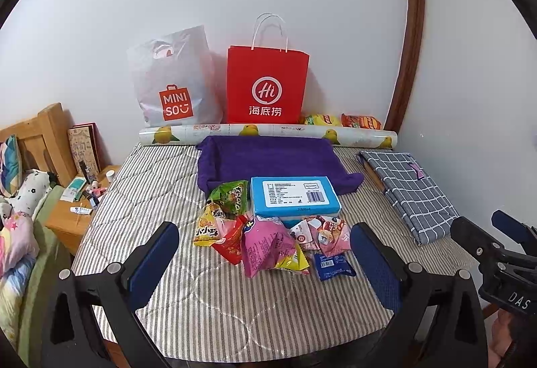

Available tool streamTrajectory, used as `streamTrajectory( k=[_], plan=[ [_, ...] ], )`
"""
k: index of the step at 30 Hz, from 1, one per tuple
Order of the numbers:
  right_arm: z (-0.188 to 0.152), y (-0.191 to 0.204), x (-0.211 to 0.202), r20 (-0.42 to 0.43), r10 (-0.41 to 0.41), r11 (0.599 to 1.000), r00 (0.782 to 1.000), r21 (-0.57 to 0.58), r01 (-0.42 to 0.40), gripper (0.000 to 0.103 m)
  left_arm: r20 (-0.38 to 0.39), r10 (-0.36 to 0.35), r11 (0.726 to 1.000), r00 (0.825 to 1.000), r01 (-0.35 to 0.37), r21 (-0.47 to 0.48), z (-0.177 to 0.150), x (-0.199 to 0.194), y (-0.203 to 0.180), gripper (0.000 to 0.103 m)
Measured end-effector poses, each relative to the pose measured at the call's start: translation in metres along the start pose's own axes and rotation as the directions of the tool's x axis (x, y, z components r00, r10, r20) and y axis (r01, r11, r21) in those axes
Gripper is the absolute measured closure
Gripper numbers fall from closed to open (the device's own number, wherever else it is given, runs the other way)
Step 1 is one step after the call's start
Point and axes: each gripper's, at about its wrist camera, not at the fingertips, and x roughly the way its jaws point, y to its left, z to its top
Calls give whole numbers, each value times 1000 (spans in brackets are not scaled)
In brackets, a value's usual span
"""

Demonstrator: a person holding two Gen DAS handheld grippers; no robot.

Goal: Organize snacks

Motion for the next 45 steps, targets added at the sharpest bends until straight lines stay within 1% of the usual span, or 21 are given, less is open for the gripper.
streamTrajectory(
  k=[1, 3, 16, 45],
  plan=[
    [-5, 1, -2, 4, -2, 1000, 1000, 0, 2, 2, 2, 1, 1000, 1000, -1, 1, 0, 0, 0, 1],
    [-6, 1, -2, 3, -2, 1000, 1000, 2, 2, 2, 3, 1, 1000, 1000, -1, -1, 0, -1, 0, 1],
    [-7, 7, -2, 2, 9, 1000, 1000, -11, -9, 2, 3, 2, 1000, 1000, -2, -4, -2, -1, 0, 1],
    [-8, 7, -5, 8, 12, 1000, 1000, -2, -12, 2, 5, 3, 1000, 1000, -3, -12, 1, -2, 2, 1]
  ],
)
